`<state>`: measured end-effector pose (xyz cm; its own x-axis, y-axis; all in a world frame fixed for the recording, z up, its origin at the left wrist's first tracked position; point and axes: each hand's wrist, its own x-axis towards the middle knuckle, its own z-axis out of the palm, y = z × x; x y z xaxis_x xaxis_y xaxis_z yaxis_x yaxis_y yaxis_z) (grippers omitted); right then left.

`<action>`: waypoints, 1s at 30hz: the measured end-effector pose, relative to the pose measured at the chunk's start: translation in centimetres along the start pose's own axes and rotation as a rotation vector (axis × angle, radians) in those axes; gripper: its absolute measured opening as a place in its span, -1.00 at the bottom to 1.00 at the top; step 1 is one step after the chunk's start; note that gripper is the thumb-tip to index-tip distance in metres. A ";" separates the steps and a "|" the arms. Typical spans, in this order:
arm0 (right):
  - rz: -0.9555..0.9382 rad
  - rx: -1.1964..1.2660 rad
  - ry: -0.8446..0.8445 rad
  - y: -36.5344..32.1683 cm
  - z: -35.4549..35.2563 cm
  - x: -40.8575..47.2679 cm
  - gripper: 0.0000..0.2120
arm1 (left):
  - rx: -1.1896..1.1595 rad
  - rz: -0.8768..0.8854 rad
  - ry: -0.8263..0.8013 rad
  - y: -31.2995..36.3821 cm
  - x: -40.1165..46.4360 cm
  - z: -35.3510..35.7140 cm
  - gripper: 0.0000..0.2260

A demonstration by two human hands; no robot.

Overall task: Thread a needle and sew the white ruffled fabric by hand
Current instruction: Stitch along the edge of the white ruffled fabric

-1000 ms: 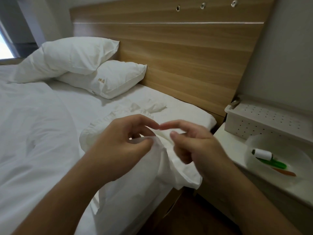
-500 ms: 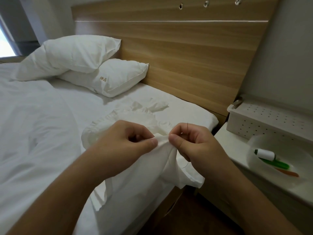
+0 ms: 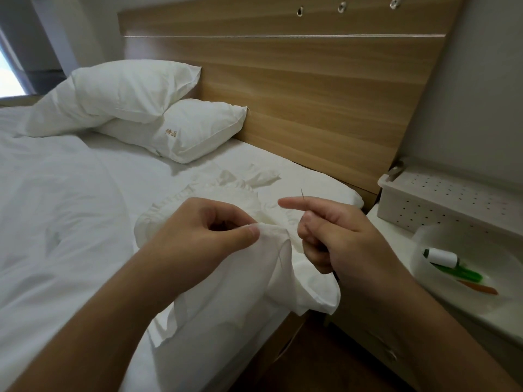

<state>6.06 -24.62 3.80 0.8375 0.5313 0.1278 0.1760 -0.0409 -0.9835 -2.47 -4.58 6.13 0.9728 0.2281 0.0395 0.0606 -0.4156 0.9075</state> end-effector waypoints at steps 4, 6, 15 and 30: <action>-0.104 -0.076 -0.002 -0.7 0.4 -0.7 -0.80 | 0.010 0.002 0.004 -0.1 0.0 0.1 -0.91; -0.131 -0.090 -0.017 -0.7 0.5 -0.9 -0.89 | 0.004 0.003 0.005 0.0 0.0 0.1 -0.91; -0.151 -0.201 0.033 0.2 1.4 -0.9 -0.86 | -0.047 0.013 -0.028 0.3 -0.3 0.1 -0.84; -0.145 -0.257 0.055 0.6 1.1 -0.6 -0.86 | -0.001 0.041 -0.037 0.0 -0.2 0.2 -0.87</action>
<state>5.07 -24.09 2.99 0.8197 0.5005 0.2783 0.4153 -0.1848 -0.8907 -2.63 -4.77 6.02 0.9822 0.1778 0.0608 0.0206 -0.4233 0.9058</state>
